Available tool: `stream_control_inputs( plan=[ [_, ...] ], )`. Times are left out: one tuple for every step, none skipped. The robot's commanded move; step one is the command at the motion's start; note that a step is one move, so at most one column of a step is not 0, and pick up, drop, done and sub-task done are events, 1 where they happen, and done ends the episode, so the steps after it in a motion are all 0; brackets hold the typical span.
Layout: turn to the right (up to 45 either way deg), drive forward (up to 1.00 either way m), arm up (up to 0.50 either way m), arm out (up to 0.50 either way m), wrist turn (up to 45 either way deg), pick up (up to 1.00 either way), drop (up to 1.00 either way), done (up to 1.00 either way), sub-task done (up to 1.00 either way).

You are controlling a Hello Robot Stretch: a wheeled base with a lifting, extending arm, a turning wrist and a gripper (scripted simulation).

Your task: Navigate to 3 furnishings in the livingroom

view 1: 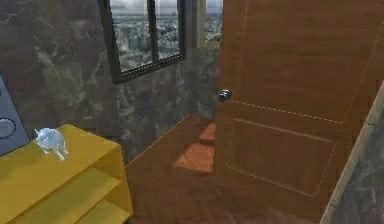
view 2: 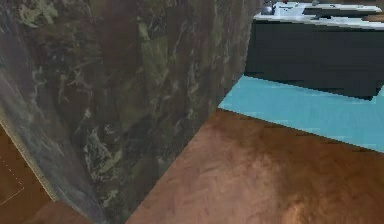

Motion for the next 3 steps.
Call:
stream_control_inputs(
  plan=[
    [0.0, 0.30, 0.00, 0.00, 0.0, 0.00, 0.00, 0.00, 0.00],
    [-45.0, 0.00, 0.00, 0.00, 0.0, 0.00, 0.00, 0.00, 0.00],
    [-42.0, 0.00, 0.00, 0.00, 0.0, 0.00, 0.00, 0.00, 0.00]
  ],
)
